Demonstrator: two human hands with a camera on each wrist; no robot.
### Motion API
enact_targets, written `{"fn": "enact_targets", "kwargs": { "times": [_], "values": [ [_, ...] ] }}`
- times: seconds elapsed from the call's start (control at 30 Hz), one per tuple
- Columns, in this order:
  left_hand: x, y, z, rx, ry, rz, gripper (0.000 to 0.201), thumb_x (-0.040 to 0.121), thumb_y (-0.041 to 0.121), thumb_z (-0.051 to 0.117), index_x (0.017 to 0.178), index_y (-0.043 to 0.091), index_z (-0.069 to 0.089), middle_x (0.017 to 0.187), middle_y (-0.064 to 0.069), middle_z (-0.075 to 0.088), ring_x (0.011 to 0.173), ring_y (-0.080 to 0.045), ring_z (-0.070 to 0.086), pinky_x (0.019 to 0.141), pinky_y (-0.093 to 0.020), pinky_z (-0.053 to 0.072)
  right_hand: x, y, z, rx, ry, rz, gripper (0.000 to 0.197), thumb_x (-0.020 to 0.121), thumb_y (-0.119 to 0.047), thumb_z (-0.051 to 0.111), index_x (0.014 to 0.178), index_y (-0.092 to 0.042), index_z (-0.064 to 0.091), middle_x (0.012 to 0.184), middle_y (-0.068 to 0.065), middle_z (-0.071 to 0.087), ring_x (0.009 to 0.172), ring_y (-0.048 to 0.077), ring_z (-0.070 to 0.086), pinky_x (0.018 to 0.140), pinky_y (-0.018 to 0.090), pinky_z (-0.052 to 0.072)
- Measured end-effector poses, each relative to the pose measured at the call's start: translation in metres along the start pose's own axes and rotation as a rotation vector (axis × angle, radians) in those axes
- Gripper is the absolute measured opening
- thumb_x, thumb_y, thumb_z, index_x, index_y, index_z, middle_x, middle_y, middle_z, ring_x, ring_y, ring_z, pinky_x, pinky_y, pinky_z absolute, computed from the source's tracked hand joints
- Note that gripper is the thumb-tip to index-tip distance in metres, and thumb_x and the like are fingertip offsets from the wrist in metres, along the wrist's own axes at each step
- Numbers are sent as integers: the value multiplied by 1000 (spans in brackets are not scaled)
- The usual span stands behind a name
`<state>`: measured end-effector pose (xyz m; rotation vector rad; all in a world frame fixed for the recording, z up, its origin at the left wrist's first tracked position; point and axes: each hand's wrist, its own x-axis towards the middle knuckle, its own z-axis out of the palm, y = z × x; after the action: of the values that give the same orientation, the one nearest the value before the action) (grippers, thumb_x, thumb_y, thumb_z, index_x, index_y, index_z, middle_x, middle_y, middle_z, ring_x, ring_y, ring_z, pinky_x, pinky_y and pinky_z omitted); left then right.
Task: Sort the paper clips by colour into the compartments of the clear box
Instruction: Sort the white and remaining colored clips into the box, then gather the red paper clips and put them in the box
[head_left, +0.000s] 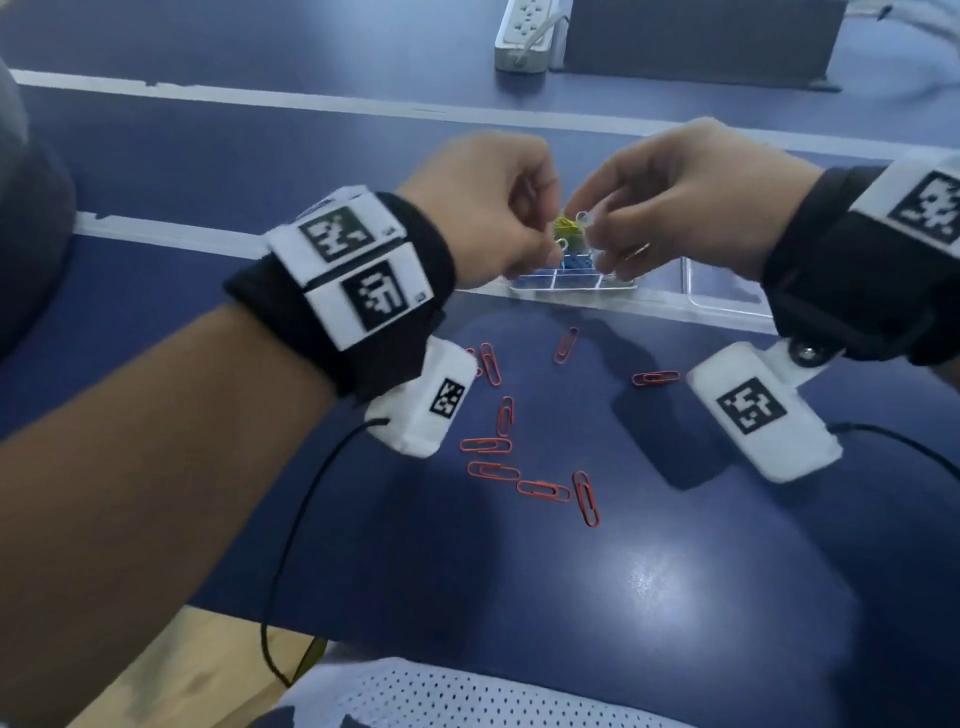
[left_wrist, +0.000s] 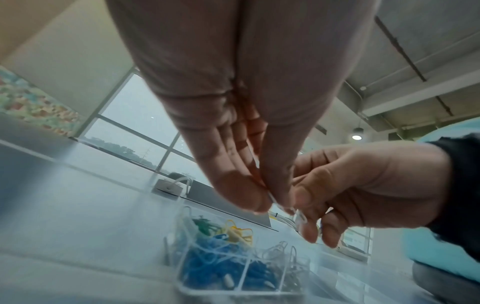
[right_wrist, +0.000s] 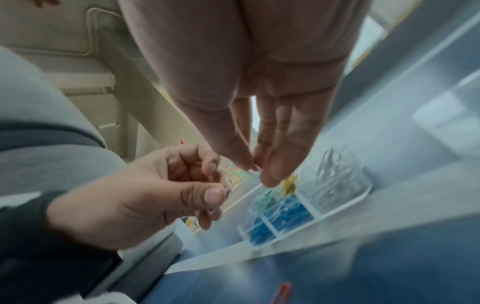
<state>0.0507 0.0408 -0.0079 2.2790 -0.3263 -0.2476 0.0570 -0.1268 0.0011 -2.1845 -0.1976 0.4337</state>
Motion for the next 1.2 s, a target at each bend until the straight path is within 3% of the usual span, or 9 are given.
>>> {"fn": "enact_targets", "kwargs": {
  "times": [0.17, 0.37, 0.47, 0.57, 0.73, 0.87, 1.07, 1.13, 1.2],
  "values": [
    [33, 23, 20, 130, 59, 32, 30, 68, 10, 76, 60, 24, 50, 59, 8, 56, 56, -11, 58, 56, -21, 49, -3, 12, -13, -316, 162, 20, 23, 78, -8, 59, 94, -19, 72, 84, 9, 74, 77, 21, 71, 83, 32, 56],
    [41, 26, 31, 107, 12, 45, 20, 75, 9, 68, 66, 23, 58, 66, 2, 66, 58, -11, 63, 64, -25, 55, -4, 20, -18, -303, 177, 29, 27, 78, -10, 59, 101, -17, 72, 85, 10, 74, 87, 20, 70, 87, 33, 54],
    [37, 24, 29, 38, 24, 34, 22, 80, 8, 65, 68, 25, 57, 68, 2, 66, 65, -19, 68, 62, -27, 55, -5, 24, -20, -288, 157, 5, 29, 80, -9, 56, 103, -17, 70, 86, 10, 74, 83, 21, 71, 87, 35, 55],
    [33, 22, 24, 83, 22, 40, 13, 84, 12, 61, 79, 24, 61, 69, 8, 63, 58, -4, 63, 56, -17, 50, -8, 26, -19, -349, 142, -36, 30, 81, -7, 51, 99, -20, 71, 83, 8, 72, 74, 24, 68, 82, 30, 54],
    [26, 23, 25, 268, -76, 53, 29, 87, 7, 47, 102, 25, 63, 94, 7, 71, 92, -11, 65, 87, -25, 50, -5, 32, -12, -626, 176, -145, 36, 86, -9, 44, 104, -24, 71, 104, 10, 66, 98, 30, 58, 87, 28, 41],
    [19, 25, 18, 283, -77, 59, 26, 87, 12, 49, 104, 28, 61, 96, 7, 71, 89, -10, 63, 83, -23, 47, -3, 32, -15, -638, 185, -174, 39, 86, -4, 42, 108, -19, 70, 112, 11, 60, 105, 31, 54, 91, 29, 38],
    [-8, 16, -3, 352, -114, 63, 13, 87, 28, 57, 98, 29, 63, 80, 9, 63, 69, -2, 55, 71, -25, 43, 0, 36, -16, -707, 135, -165, 42, 84, -2, 40, 111, -18, 68, 116, 13, 60, 108, 34, 53, 96, 36, 43],
    [-21, 8, -10, 390, -167, 35, 10, 85, 30, 60, 94, 29, 64, 76, 9, 63, 70, -6, 58, 72, -25, 44, -1, 35, -17, -690, 154, -181, 41, 85, -2, 40, 110, -19, 68, 113, 12, 60, 101, 32, 53, 94, 37, 43],
    [-33, -4, -17, 438, -215, -12, 9, 80, 33, 65, 89, 30, 65, 71, 10, 63, 67, -6, 59, 66, -14, 42, -4, 32, -19, -673, 198, -211, 38, 83, -3, 43, 105, -19, 70, 108, 9, 61, 86, 24, 49, 90, 34, 44]
  ]
}}
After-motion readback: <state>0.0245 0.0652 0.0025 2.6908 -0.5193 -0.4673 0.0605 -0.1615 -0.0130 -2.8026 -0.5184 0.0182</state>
